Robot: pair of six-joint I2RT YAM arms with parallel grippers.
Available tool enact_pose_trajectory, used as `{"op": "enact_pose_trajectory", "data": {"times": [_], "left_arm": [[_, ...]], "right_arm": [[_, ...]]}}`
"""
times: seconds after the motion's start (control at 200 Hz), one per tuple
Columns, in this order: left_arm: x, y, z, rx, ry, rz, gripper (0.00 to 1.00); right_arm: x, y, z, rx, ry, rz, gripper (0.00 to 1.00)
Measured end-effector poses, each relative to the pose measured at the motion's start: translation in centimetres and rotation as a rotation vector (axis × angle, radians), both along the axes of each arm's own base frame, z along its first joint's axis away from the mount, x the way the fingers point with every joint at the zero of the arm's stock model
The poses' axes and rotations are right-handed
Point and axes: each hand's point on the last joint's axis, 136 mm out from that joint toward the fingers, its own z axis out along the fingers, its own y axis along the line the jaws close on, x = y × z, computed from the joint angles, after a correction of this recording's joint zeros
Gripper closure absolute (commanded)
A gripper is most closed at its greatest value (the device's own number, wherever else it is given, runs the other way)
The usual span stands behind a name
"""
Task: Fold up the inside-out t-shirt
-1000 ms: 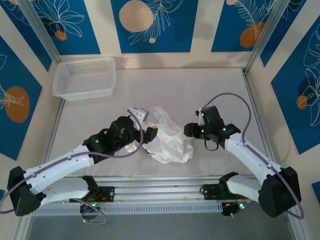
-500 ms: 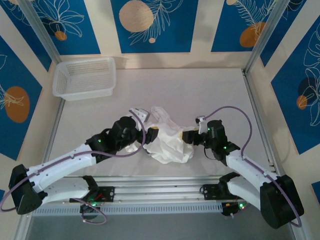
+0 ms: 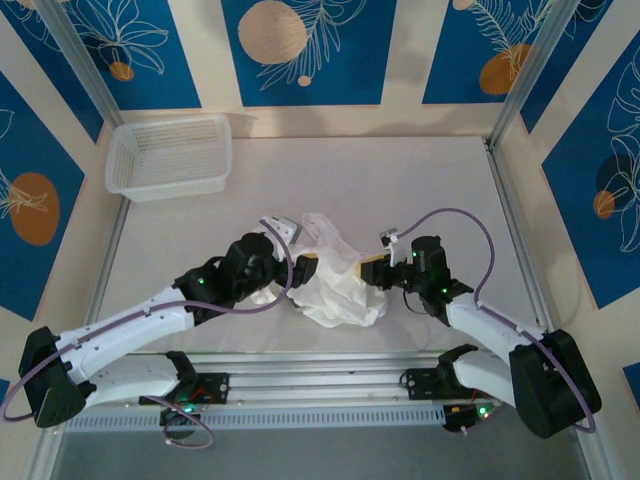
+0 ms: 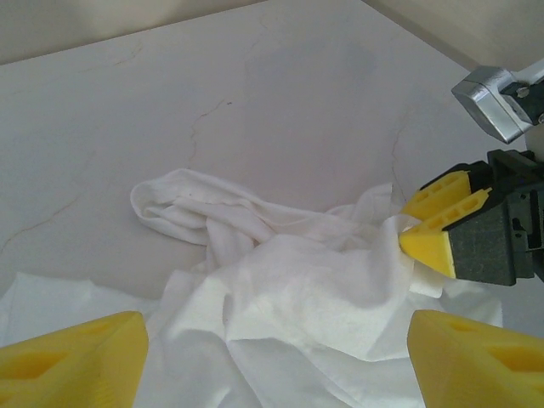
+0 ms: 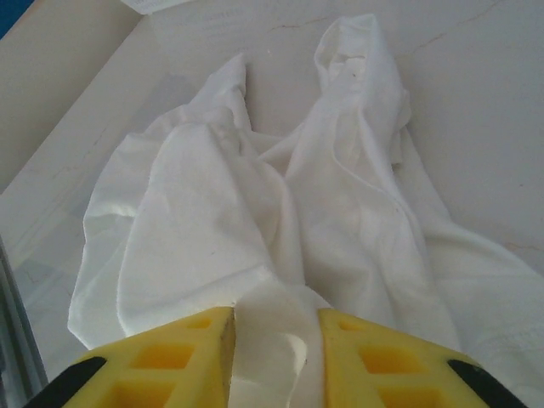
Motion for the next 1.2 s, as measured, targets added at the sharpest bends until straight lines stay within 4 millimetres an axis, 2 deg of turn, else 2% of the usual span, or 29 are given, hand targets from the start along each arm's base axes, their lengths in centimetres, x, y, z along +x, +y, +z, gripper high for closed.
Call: {"op": "enact_pose_trajectory", "data": {"times": [0.05,0.14,0.215,0.28,0.35,0.455,0.51,0.56,0.665,0.765,0.9,1.01,1.065,1.11,1.13,1.15,1.2], "left_arm": [[0.0,0.0,0.0,0.000,0.000,0.000,0.20],[0.0,0.0,0.0,-0.004,0.002,-0.001,0.20],[-0.2,-0.2,0.0,-0.013,0.011,-0.009,0.20],[-0.5,-0.5,0.0,-0.024,0.025,-0.032,0.22],[-1.2,-1.3,-0.1,-0.051,0.051,-0.078,0.30],[-2.8,-3.7,-0.9,-0.112,0.122,-0.192,0.34],[-3.6,-5.3,-1.9,-0.110,0.159,-0.241,0.35],[-4.8,-7.3,-3.6,-0.077,0.204,-0.296,0.35],[-7.7,-12.1,-7.0,0.037,0.280,-0.397,0.33],[-8.4,-16.3,-9.2,0.105,0.314,-0.429,0.24],[-6.4,-19.6,-12.8,0.202,0.299,-0.373,0.13],[-4.6,-20.6,-16.6,0.320,0.255,-0.330,0.11],[-3.8,-21.0,-18.7,0.378,0.235,-0.312,0.13],[-3.2,-21.2,-20.2,0.425,0.219,-0.303,0.23],[-3.0,-21.3,-20.8,0.435,0.218,-0.297,0.34],[-3.0,-21.7,-20.8,0.438,0.207,-0.312,0.47],[-2.6,-22.0,-20.1,0.441,0.176,-0.295,0.90]], "right_arm": [[-0.1,-0.1,0.3,0.007,0.002,-0.004,1.00],[-0.4,-0.1,1.4,0.039,0.023,-0.020,1.00],[-0.3,0.0,3.8,0.082,0.033,-0.052,1.00],[0.4,-0.2,7.4,0.136,0.039,-0.119,1.00],[1.4,-0.6,12.8,0.214,0.016,-0.207,1.00],[2.6,-2.0,20.2,0.322,-0.024,-0.352,1.00],[3.1,-3.1,22.6,0.360,-0.033,-0.438,1.00],[3.6,-4.3,23.9,0.389,-0.029,-0.528,1.00],[4.9,-6.6,24.5,0.410,0.020,-0.711,1.00],[6.4,-7.8,24.0,0.393,0.072,-0.839,1.00],[7.5,-8.4,22.6,0.350,0.120,-0.921,1.00],[7.5,-9.0,21.8,0.322,0.139,-0.962,1.00],[7.4,-9.3,21.5,0.313,0.143,-0.979,1.00],[7.4,-9.6,21.4,0.305,0.145,-0.989,1.00],[7.4,-9.7,21.3,0.302,0.146,-0.993,1.00],[7.4,-9.8,21.2,0.297,0.148,-0.998,1.00],[7.3,-10.1,21.1,0.288,0.150,-1.010,1.00]]}}
